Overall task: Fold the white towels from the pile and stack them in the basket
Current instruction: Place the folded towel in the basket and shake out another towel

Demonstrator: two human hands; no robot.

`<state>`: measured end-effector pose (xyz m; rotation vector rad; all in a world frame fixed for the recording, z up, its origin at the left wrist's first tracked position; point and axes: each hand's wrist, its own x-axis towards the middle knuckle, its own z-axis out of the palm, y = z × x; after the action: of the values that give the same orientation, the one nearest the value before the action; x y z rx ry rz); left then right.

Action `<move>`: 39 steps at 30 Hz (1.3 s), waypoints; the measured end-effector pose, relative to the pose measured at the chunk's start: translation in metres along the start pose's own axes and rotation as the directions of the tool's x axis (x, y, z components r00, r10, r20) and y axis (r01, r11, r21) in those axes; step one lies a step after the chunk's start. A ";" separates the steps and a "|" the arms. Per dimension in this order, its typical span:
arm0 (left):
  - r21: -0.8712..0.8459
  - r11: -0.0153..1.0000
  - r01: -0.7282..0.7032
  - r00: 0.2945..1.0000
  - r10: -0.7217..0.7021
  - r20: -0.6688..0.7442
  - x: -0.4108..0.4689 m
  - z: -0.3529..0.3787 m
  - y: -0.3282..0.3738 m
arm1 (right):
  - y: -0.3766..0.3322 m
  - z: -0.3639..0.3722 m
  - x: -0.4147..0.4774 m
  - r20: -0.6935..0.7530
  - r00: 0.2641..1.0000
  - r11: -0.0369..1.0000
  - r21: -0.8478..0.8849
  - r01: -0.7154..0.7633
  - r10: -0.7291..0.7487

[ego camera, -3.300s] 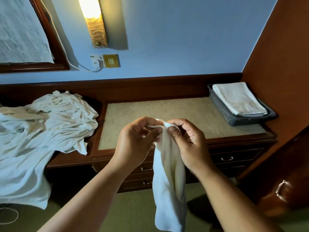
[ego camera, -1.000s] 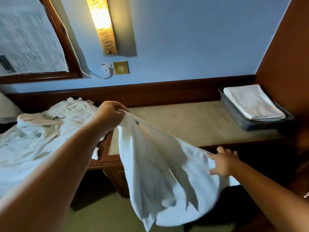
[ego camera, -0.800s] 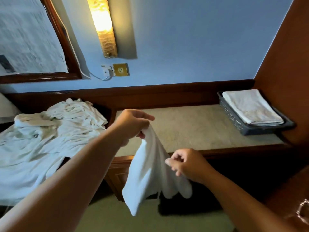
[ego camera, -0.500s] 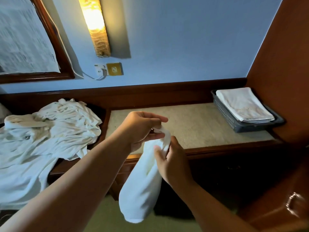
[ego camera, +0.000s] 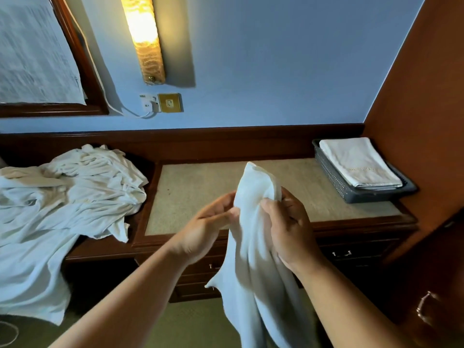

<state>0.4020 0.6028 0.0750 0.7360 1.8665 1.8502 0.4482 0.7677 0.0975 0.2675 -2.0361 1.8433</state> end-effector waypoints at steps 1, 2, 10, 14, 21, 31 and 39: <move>-0.062 0.998 0.005 1.000 -0.007 -0.021 0.000 0.007 -0.005 | -0.001 -0.003 0.001 0.007 1.000 1.000 0.009 -0.001 0.001; -0.118 0.993 0.000 0.998 -0.008 -0.070 0.001 0.012 -0.010 | -0.002 -0.008 0.002 0.007 1.000 1.000 0.011 0.007 -0.007; 0.146 0.968 -0.206 0.954 0.232 -0.189 0.015 0.038 0.019 | 0.005 -0.049 0.003 -0.212 0.975 0.995 -0.051 -0.081 0.069; 0.165 0.959 -0.230 0.960 0.252 -0.125 0.020 0.049 0.018 | 0.000 -0.058 0.011 -0.248 0.968 0.998 -0.046 -0.053 0.040; 0.028 0.986 -0.163 0.983 0.165 -0.083 0.016 0.066 0.000 | 0.001 -0.061 0.010 -0.129 0.991 0.989 -0.145 -0.003 -0.016; 0.126 0.992 0.015 0.987 0.006 -0.158 0.005 0.039 -0.012 | -0.012 -0.066 0.032 -0.253 0.962 0.970 -0.241 0.038 -0.101; 0.277 0.954 -0.117 0.969 0.171 -0.179 0.006 0.035 0.003 | -0.008 -0.084 0.039 -0.145 0.981 0.916 -0.397 0.059 -0.126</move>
<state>0.4196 0.6334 0.0771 0.8188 2.2782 1.8422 0.4288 0.8534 0.1263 0.0913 -2.1719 1.3142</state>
